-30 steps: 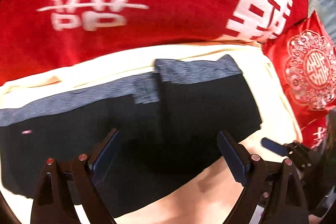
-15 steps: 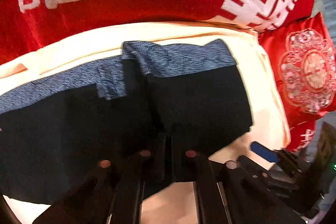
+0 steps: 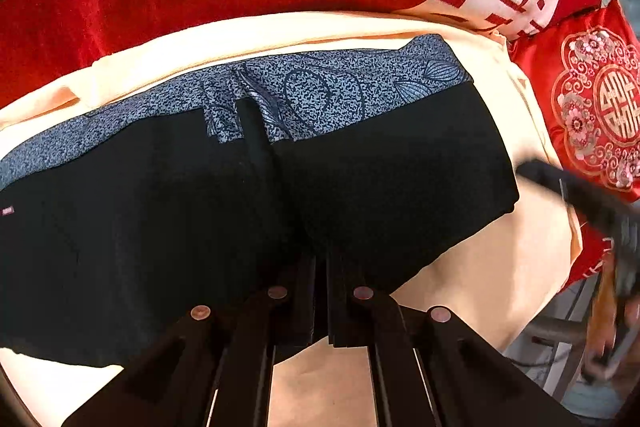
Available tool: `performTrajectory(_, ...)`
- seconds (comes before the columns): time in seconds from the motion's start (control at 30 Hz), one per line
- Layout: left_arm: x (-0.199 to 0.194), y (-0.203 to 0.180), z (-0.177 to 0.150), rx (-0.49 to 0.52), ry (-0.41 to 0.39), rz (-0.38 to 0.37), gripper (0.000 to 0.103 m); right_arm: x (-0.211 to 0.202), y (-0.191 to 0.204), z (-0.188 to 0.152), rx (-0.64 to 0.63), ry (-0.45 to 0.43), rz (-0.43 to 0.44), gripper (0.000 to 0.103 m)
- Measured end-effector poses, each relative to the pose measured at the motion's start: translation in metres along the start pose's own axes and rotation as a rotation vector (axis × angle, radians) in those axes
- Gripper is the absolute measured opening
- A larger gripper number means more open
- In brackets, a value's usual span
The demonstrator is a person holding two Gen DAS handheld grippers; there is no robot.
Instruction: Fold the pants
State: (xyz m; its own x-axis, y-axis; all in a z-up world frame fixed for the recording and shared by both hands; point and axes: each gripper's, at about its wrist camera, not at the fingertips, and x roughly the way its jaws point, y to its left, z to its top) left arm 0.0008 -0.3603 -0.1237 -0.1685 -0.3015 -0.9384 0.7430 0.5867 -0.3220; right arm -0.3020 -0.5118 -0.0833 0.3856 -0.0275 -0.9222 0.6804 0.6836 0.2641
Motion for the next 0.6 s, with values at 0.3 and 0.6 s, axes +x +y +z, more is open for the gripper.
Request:
performTrajectory(0.3, 0.001, 0.006, 0.003, -0.019, -0.016, -0.013, 0.004, 0.080, 0.020, 0.043, -0.020, 0.087, -0.012, 0.047)
performTrajectory(0.6, -0.021, 0.007, -0.007, -0.043, -0.078, 0.079, 0.068, 0.047, 0.041, 0.021, -0.086, 0.077, 0.010, 0.047)
